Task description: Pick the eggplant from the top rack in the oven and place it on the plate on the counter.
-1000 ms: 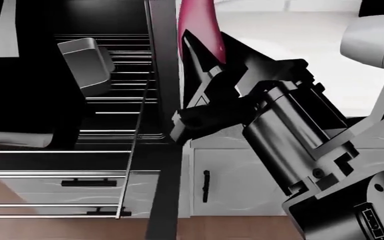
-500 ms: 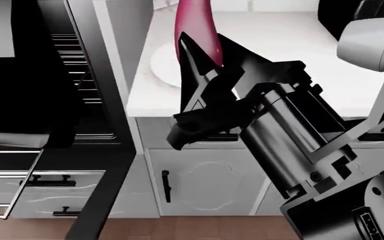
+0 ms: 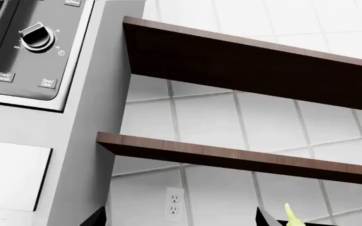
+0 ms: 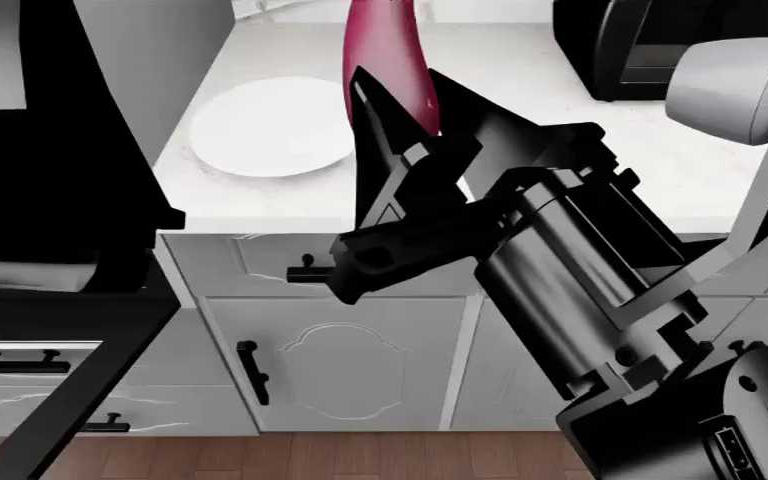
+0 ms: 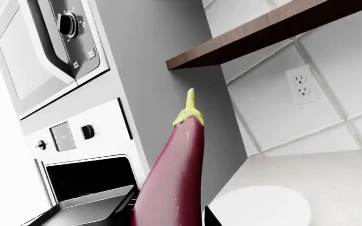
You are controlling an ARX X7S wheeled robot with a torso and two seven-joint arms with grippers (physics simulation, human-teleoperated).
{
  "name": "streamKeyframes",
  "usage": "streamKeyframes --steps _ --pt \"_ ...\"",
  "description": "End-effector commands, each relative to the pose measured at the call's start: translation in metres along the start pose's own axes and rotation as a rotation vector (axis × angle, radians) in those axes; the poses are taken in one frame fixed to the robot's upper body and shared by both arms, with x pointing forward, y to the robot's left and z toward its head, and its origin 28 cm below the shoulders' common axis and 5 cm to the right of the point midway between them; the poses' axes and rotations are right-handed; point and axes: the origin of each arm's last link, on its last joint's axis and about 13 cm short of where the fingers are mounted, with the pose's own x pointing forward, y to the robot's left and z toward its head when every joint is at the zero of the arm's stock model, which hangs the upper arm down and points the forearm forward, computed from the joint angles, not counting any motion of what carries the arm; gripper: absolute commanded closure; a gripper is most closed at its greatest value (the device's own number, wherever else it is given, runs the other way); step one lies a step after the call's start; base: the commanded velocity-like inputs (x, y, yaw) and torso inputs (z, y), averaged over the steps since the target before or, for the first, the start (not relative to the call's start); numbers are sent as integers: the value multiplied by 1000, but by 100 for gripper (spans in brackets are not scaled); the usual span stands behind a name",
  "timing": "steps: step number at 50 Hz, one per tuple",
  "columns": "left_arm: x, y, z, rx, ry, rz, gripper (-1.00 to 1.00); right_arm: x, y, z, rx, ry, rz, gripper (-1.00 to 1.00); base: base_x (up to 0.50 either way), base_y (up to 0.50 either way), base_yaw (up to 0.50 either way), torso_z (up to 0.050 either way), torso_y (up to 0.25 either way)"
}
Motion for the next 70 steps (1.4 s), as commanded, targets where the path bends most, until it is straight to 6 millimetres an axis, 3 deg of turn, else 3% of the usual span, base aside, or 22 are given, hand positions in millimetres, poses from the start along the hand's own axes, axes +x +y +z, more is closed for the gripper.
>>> streamKeyframes --steps 1,17,42,70 --pt "-1 0 -1 -2 1 2 -100 0 0 0 -12 -10 9 100 -1 -500 0 0 0" --pt "0 0 -1 -1 2 0 -100 0 0 2 -19 -49 -10 100 -1 -305 0 0 0" --pt "-1 1 -1 0 -1 7 -100 -1 -1 -1 -11 -54 -1 100 0 0 497 0 0" --pt "-1 0 -1 -5 1 2 -100 3 -2 0 5 -16 -24 100 33 -20 0 0 0"
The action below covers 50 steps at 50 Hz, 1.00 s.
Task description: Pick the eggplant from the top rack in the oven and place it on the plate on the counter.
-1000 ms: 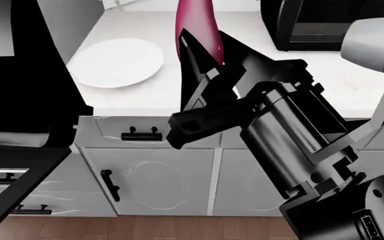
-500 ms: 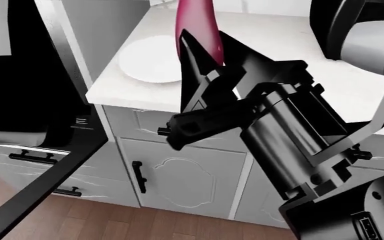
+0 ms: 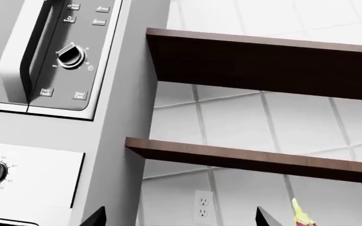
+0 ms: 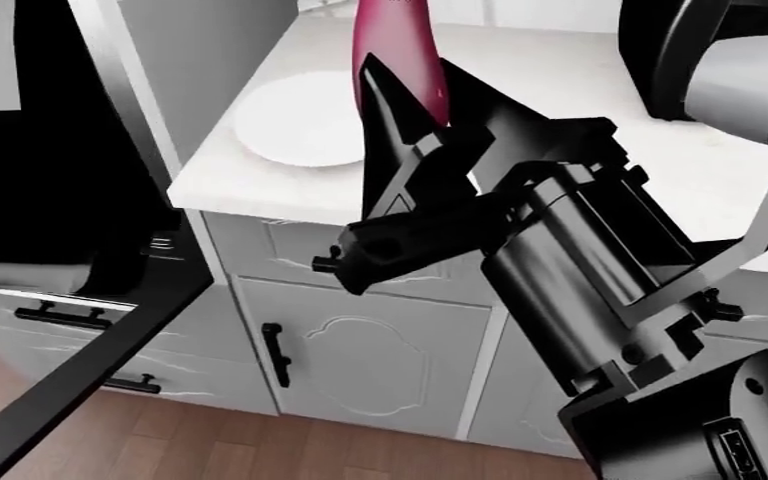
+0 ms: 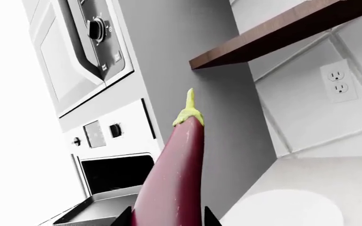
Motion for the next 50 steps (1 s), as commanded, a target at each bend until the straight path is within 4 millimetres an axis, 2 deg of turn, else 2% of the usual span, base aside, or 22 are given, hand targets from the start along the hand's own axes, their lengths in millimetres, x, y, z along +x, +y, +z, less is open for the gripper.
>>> streamKeyframes --steps 1,23,50 --pt "0 0 0 -1 1 -2 -100 2 -2 -1 -1 22 -16 100 518 -153 0 0 0" --pt "-1 -1 -1 -6 1 0 -100 0 0 -3 0 36 4 100 522 -143 0 0 1" --pt "-1 -1 0 -11 -1 1 -100 0 0 -4 -6 30 10 100 482 156 0 0 1"
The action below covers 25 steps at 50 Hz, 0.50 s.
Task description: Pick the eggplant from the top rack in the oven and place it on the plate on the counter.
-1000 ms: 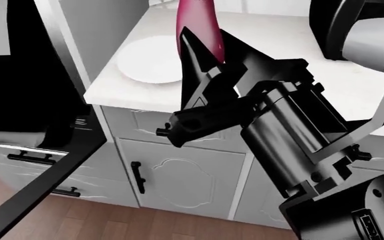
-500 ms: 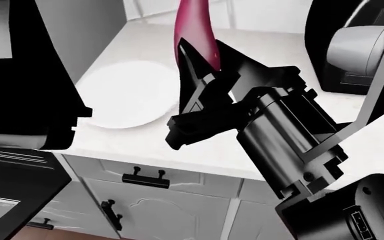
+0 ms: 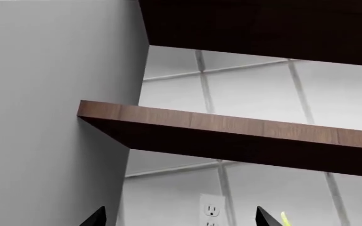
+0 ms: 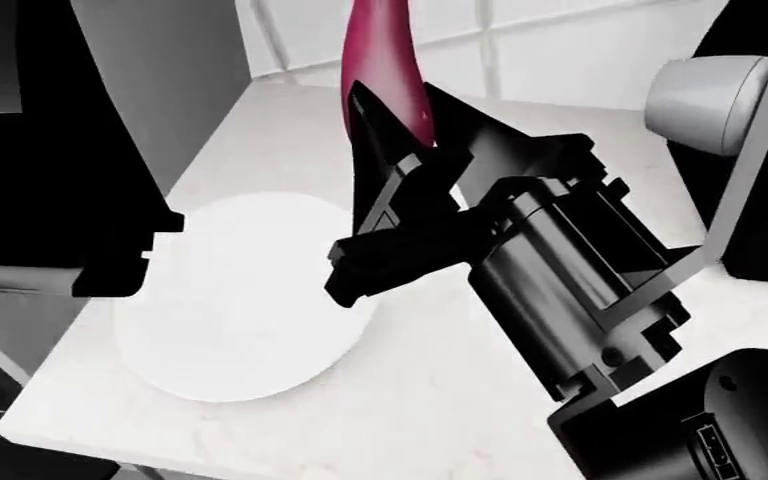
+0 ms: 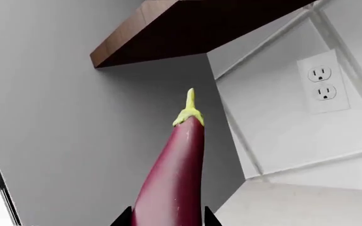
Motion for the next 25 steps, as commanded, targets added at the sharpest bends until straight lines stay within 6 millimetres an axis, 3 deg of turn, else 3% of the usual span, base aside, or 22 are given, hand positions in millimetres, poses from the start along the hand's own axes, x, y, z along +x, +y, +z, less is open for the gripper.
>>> streamKeyframes --steps 1,11,25 --pt "0 0 0 -1 -2 2 -100 0 1 1 -1 -26 9 100 479 173 0 0 0" --pt "0 0 3 -6 -11 0 -100 6 -8 -10 -38 41 -6 100 0 0 0 0 1" --pt "-1 0 0 -13 -3 -2 -100 25 -6 -24 -50 164 41 100 0 0 0 1 0"
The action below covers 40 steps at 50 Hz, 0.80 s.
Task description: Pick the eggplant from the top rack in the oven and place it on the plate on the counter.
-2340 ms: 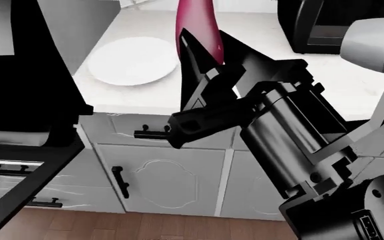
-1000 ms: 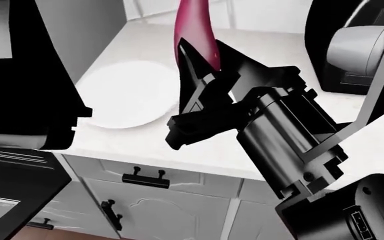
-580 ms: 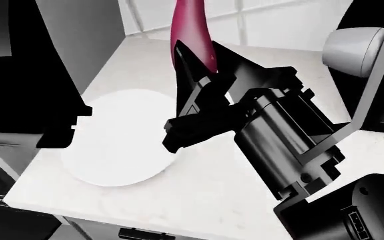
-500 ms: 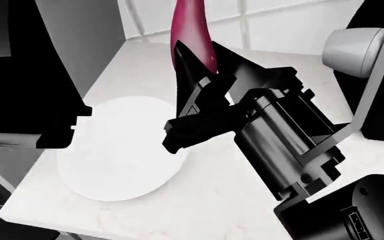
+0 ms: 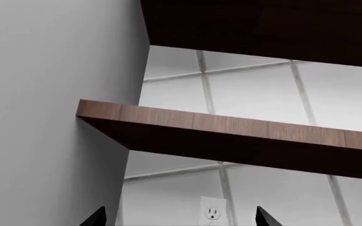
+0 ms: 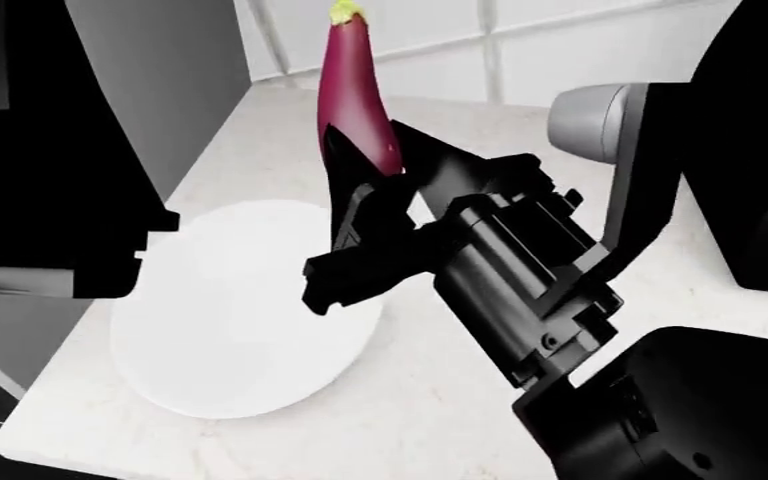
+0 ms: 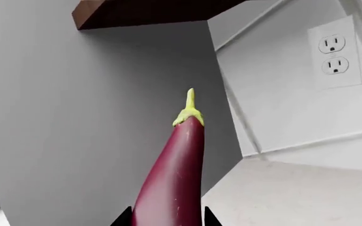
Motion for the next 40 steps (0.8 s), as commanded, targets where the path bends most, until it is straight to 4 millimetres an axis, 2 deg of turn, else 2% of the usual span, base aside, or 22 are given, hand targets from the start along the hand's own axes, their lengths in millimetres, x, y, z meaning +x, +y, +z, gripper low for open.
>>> streamKeyframes --steps 1,11,18,30,40 --pt "-1 0 -1 -6 4 0 -100 18 2 -8 -33 68 43 100 0 0 0 0 0" --pt "-2 0 -4 -9 7 3 -100 41 -8 -27 -64 168 52 100 0 0 0 0 0" --pt "-3 0 -6 -14 10 7 -100 52 -14 -25 -201 291 49 100 0 0 0 0 1" --pt "-2 3 -4 -14 4 17 -100 63 -27 -41 -299 430 44 100 0 0 0 0 0" --pt "-1 3 -6 -16 9 15 -100 63 -23 -49 -324 486 83 100 0 0 0 0 0"
